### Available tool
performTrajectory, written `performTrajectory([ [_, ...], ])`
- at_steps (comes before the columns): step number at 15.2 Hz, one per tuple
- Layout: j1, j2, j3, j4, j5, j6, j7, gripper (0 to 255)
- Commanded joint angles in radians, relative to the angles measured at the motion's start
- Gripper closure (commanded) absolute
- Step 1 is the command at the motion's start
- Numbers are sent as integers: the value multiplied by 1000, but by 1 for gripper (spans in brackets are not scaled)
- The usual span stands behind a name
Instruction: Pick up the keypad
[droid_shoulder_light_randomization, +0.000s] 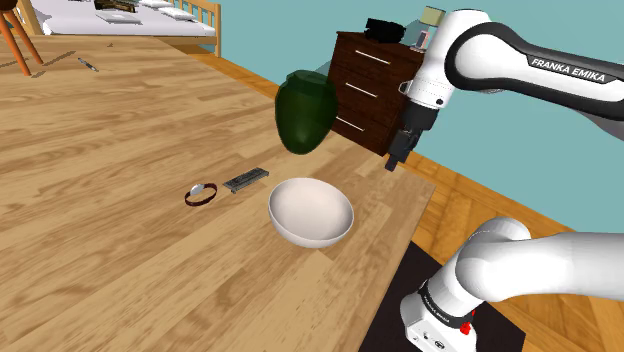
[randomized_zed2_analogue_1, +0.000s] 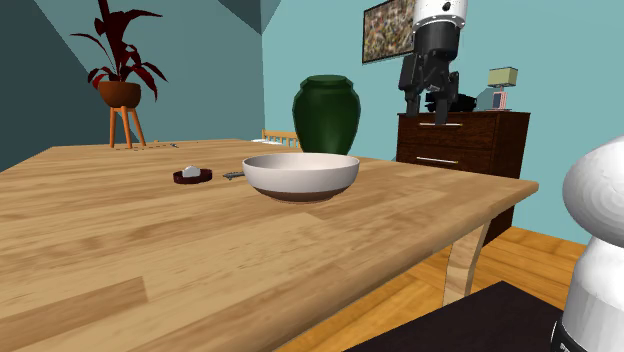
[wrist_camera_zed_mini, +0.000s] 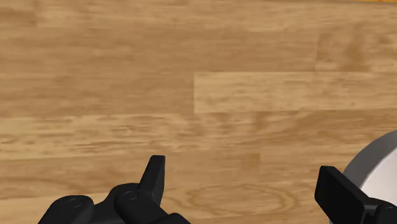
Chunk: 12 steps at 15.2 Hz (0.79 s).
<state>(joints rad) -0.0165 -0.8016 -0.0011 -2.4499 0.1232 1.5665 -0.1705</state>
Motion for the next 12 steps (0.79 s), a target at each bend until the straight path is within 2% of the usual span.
performTrajectory([
  [1, 0, 0, 0, 0, 0, 0, 0, 0],
  [6, -23, -2, 187, -8, 100, 59, 326, 0],
  [12, -80, 103, 416, 68, 174, 147, 716, 0],
])
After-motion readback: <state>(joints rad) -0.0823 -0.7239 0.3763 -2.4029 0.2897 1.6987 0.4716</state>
